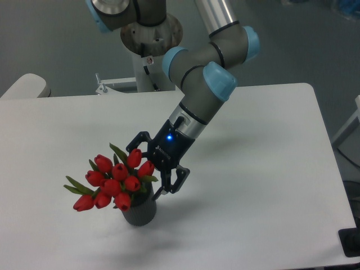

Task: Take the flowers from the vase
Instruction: 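Close the gripper around the tulip stems just above the vase rim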

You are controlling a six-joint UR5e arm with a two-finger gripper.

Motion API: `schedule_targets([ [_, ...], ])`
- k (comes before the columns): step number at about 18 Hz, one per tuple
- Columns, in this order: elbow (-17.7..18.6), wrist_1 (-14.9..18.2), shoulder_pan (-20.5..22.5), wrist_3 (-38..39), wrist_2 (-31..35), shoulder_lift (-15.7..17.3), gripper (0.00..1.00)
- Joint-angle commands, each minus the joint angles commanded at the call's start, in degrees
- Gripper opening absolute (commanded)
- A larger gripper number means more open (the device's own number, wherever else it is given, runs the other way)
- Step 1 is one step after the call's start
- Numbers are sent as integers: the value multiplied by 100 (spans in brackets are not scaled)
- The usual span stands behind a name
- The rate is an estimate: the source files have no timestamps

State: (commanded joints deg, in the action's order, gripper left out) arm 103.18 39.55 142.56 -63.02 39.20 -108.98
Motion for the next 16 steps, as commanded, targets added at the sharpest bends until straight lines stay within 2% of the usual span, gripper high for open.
schedule_targets([
  [11,26,-9,-44,-9,-9,0,100],
  [13,26,-9,-44,0,-17,9,93],
  [16,9,-18,-44,26,-18,9,88],
])
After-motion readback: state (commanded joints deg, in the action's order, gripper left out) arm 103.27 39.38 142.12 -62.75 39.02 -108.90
